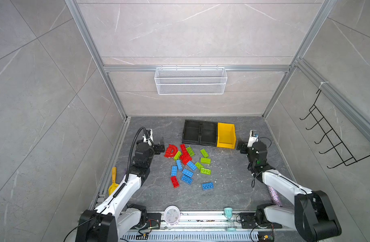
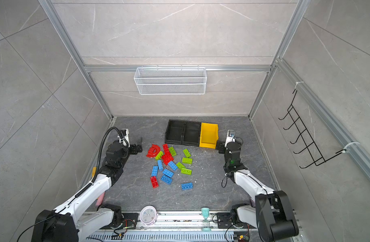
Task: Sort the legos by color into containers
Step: 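Grasp a lime-green brick with the right gripper while the left arm lifts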
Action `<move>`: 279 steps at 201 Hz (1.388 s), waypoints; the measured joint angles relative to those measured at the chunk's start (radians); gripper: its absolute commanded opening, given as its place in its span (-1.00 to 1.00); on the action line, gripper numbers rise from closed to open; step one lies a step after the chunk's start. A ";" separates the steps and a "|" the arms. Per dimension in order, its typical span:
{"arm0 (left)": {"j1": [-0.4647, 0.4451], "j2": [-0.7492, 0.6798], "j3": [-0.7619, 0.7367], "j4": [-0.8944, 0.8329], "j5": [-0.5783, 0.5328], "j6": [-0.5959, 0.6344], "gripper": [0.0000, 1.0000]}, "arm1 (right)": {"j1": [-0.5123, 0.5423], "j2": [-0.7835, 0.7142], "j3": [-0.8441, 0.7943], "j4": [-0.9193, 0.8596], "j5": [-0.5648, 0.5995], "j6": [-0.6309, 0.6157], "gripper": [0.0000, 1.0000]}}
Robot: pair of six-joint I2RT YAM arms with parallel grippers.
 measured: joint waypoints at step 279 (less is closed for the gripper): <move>-0.103 0.055 -0.084 -0.045 -0.088 -0.112 1.00 | 0.408 0.754 0.667 -0.813 -0.224 0.021 0.40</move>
